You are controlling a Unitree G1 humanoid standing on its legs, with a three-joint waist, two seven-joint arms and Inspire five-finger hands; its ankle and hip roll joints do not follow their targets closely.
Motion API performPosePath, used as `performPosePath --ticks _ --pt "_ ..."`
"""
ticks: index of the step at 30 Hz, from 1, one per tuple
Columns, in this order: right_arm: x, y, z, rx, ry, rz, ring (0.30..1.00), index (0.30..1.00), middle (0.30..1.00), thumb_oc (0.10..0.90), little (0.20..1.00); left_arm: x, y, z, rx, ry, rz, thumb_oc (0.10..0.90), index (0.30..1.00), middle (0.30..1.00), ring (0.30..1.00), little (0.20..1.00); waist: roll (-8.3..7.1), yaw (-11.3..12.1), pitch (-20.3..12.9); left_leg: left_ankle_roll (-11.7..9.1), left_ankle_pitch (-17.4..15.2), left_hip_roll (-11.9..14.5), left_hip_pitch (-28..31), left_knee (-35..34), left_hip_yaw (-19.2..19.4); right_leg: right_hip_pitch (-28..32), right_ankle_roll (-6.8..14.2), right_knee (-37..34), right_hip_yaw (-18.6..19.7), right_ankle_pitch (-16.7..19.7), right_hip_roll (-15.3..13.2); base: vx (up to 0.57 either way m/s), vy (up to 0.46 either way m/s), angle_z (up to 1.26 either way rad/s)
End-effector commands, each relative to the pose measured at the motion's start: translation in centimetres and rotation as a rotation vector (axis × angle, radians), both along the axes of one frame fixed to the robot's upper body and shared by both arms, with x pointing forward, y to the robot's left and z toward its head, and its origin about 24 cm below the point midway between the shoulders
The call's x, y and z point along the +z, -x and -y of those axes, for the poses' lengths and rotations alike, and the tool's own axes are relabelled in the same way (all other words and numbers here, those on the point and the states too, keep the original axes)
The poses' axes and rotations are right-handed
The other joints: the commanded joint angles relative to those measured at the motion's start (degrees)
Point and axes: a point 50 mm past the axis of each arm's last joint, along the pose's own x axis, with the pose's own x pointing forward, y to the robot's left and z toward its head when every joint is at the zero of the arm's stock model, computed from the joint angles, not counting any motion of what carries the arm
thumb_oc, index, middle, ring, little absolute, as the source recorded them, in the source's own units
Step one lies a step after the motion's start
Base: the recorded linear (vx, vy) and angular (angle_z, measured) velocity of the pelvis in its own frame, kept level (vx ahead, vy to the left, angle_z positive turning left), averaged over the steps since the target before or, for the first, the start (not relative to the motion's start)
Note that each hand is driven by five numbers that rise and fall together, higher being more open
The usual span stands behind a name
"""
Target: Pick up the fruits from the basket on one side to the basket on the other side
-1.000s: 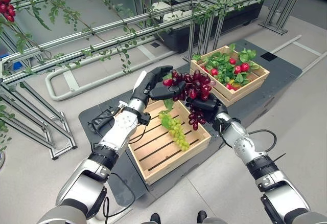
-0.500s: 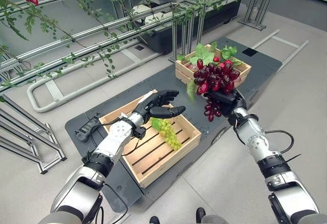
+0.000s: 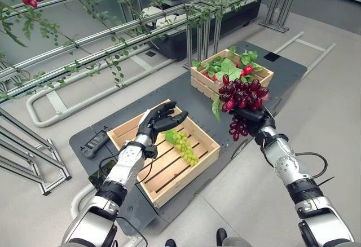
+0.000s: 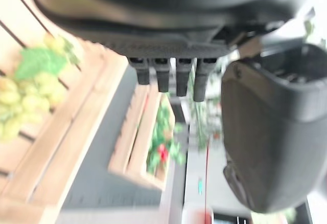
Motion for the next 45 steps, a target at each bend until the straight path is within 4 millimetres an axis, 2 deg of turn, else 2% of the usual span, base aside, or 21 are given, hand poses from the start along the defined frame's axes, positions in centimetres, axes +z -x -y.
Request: performPosePath --ticks 1,2,3,6,7,8,9,10,11,12,14,15,17,19,22,27,33,37,41,42,45 --pt "7.1 -2.0 -0.5 0.008 -0.052 0.328 0.3 0.3 0.3 0.4 0.3 2.4 -0.2 -1.5 0.18 0.011 0.192 0.8 0.9 0.9 0.9 0.9 -0.33 2.8 -6.7 2.3 -7.9 -7.7 -2.5 5.4 -14.5 2.1 -2.3 -0.7 6.8 1.4 1.9 -0.14 0.258 -1.68" --pt "7.2 -2.1 -1.1 0.001 -0.05 0.337 0.3 0.3 0.3 0.4 0.3 2.6 0.0 -1.7 0.17 0.008 0.206 0.8 0.9 0.9 0.9 0.9 0.19 3.3 -6.6 3.1 -7.2 -8.7 -2.5 3.9 -15.9 1.4 -2.0 -0.1 8.2 1.5 2.1 -0.24 0.317 -2.02" --pt "7.1 -1.8 -1.2 -0.02 -0.051 0.347 0.3 0.3 0.3 0.4 0.3 3.2 -0.1 -1.5 0.145 0.0 0.221 0.8 0.9 0.9 0.9 0.9 0.8 2.6 -6.2 3.2 -6.3 -8.1 -2.1 2.1 -13.9 -1.1 -0.7 0.7 7.6 2.8 1.0 -0.2 0.25 -1.87" --pt "6.7 -1.0 -0.8 -0.024 -0.072 0.357 0.3 0.3 0.3 0.4 0.3 4.1 -0.2 -1.7 0.133 -0.035 0.265 0.8 0.9 0.9 0.9 0.9 1.06 1.1 -5.3 3.2 -6.6 -8.6 -1.4 0.9 -13.9 -5.9 1.5 0.9 8.1 6.6 -0.2 -0.18 0.141 -1.02" --pt "6.5 -0.8 -0.7 -0.022 -0.076 0.356 0.3 0.3 0.3 0.4 0.3 4.3 -0.2 -1.7 0.135 -0.042 0.272 0.8 0.9 0.9 0.9 0.9 1.14 0.9 -5.0 2.9 -6.4 -8.4 -1.1 0.5 -13.3 -7.1 2.0 1.0 6.9 7.4 -0.6 -0.24 0.109 -0.53" --pt "6.3 -0.8 -1.0 -0.001 -0.086 0.347 0.3 0.3 0.3 0.4 0.3 4.7 -0.2 -2.2 0.158 -0.041 0.283 0.8 0.9 0.9 0.9 0.9 1.57 1.4 -4.1 2.6 -6.3 -7.8 -0.4 -0.1 -11.9 -8.4 2.5 3.6 2.9 7.0 -0.7 -0.2 0.07 -0.36" --pt "6.3 -0.9 -1.1 0.004 -0.088 0.349 0.3 0.3 0.3 0.4 0.3 4.8 -0.1 -2.3 0.164 -0.042 0.286 0.8 0.9 0.9 0.9 0.9 1.47 1.5 -4.1 2.5 -5.9 -7.8 -0.6 -0.3 -11.6 -8.8 2.5 4.3 2.4 7.1 -0.9 -0.35 0.078 -0.79" --pt "6.4 -1.0 -1.6 0.029 -0.101 0.358 0.3 0.3 0.3 0.4 0.3 5.3 0.1 -3.2 0.182 -0.052 0.303 0.8 0.9 0.9 0.9 0.9 1.98 2.8 -3.5 2.5 -4.8 -7.0 -0.9 -0.9 -8.8 -9.2 2.4 9.8 -2.2 5.6 -1.2 -0.3 0.064 -1.28" --pt "6.6 -1.0 -1.8 0.034 -0.102 0.364 0.3 0.3 0.3 0.4 0.3 5.6 0.1 -3.4 0.184 -0.055 0.308 0.8 0.9 0.9 0.9 0.9 2.32 3.2 -3.5 2.7 -4.2 -6.7 -1.3 -1.2 -7.8 -9.3 2.1 13.4 -2.9 4.7 -0.8 -0.42 0.114 -1.49" --pt "6.9 -1.1 -2.0 0.042 -0.095 0.375 0.3 0.3 0.3 0.4 0.3 6.1 -0.1 -3.7 0.184 -0.053 0.321 0.8 0.9 0.9 0.9 0.9 3.17 3.9 -3.5 3.0 -2.8 -6.1 -2.4 -1.4 -6.3 -8.5 1.1 18.9 -4.6 1.2 0.3 -0.24 0.085 -1.1" --pt "6.9 -1.1 -2.3 0.063 -0.084 0.379 0.3 0.3 0.3 0.4 0.3 6.2 -0.1 -3.8 0.201 -0.053 0.329 0.8 0.9 0.9 0.9 0.9 3.51 4.9 -4.1 3.3 -2.1 -5.9 -3.5 -1.3 -5.2 -6.9 0.1 21.2 -7.0 -2.0 0.5 -0.19 0.035 -0.65" --pt "6.8 -1.1 -2.4 0.07 -0.083 0.379 0.3 0.3 0.3 0.4 0.3 6.2 -0.1 -3.8 0.207 -0.053 0.329 0.8 0.9 0.9 0.9 0.9 3.35 5.2 -4.2 3.2 -2.0 -5.9 -3.8 -1.2 -5.0 -6.3 -0.1 20.7 -7.3 -2.7 0.4 -0.14 -0.059 -0.82" --pt "6.1 -0.9 -2.5 0.074 -0.076 0.378 0.3 0.3 0.3 0.4 0.3 6.2 -0.1 -3.8 0.211 -0.05 0.335 0.8 0.9 0.9 0.9 0.9 1.51 6.5 -5.6 2.4 -2.0 -6.5 -5.4 -0.3 -4.3 -0.3 -1.0 11.2 -8.2 -4.5 -0.2 -0.08 -0.144 -0.64" --pt "6.0 -1.2 -2.5 0.072 -0.081 0.362 0.3 0.3 0.3 0.4 0.3 6.0 -0.5 -3.4 0.227 -0.031 0.322 0.8 0.9 0.9 0.9 0.9 0.96 6.3 -6.5 1.3 -1.5 -5.4 -4.9 -1.8 -2.8 2.0 -1.1 4.0 -7.8 -2.7 0.2 -0.06 -0.123 -0.45" --pt "7.1 -1.7 -3.0 0.066 -0.065 0.379 0.3 0.3 0.3 0.4 0.3 6.9 -1.5 -2.1 0.195 -0.044 0.33 0.8 0.9 0.9 0.9 0.9 0.9 5.8 -6.7 0.6 -0.9 -4.3 -4.9 -3.2 -1.8 2.6 -1.8 0.4 -7.4 -2.3 1.0 -0.07 -0.063 -0.37" --pt "5.9 -1.2 -1.7 0.052 -0.053 0.342 0.3 0.3 0.3 0.4 0.3 6.4 -1.3 -0.9 0.192 -0.014 0.316 0.8 0.9 0.9 0.9 0.9 0.75 4.9 -7.9 0.6 -0.7 -4.2 -3.4 -5.4 -2.2 3.0 -2.3 -1.4 -7.2 -1.9 2.1 -0.01 -0.066 -0.1" --pt "4.2 -0.5 -1.2 0.044 -0.062 0.301 0.3 0.3 0.3 0.4 0.3 5.3 -0.6 -1.1 0.214 -0.019 0.291 0.8 0.9 0.9 0.9 0.9 0.83 3.9 -9.0 0.6 -1.3 -3.9 -1.6 -5.8 -1.6 3.0 -2.6 -1.6 -6.6 -1.7 2.8 0.02 -0.068 -0.03" --pt "3.2 0.2 -0.9 0.018 -0.051 0.278 0.3 0.3 0.3 0.4 0.3 4.8 0.2 -1.5 0.225 -0.014 0.282 0.8 0.9 0.9 0.9 0.9 0.61 3.4 -8.6 0.6 -2.9 -4.6 -2.5 -0.8 -1.1 3.0 -3.2 -0.1 -5.7 -2.1 3.2 -0.06 -0.024 -0.02" --pt "2.6 -0.1 0.1 -0.007 -0.043 0.258 0.3 0.3 0.3 0.4 0.3 5.1 0.3 -1.4 0.219 0.013 0.315 0.8 0.9 0.9 0.9 0.9 -1.29 3.8 -5.8 1.0 -9.0 -6.8 -7.1 13.2 -5.4 1.0 -4.1 5.3 -3.4 -3.2 1.7 -0.18 0.083 0.02" --pt "2.4 -0.2 0.1 -0.003 -0.042 0.246 0.3 0.3 0.3 0.4 0.3 4.9 0.5 -1.4 0.218 0.016 0.313 0.8 0.9 0.9 0.9 0.9 -1.2 3.9 -5.4 1.1 -9.1 -6.7 -7.0 13.2 -6.2 0.9 -4.1 5.7 -2.8 -3.2 1.9 -0.13 0.151 -0.15" --pt "1.8 -0.3 -0.6 -0.003 -0.038 0.22 0.3 0.3 0.3 0.4 0.3 4.4 0.7 -1.5 0.211 0.01 0.297 0.8 0.9 0.9 0.9 0.9 -0.19 3.8 -5.4 1.5 -6.0 -5.7 -4.4 5.3 -8.0 1.2 -3.8 4.7 -1.4 -2.7 2.6 -0.1 0.175 -0.43"
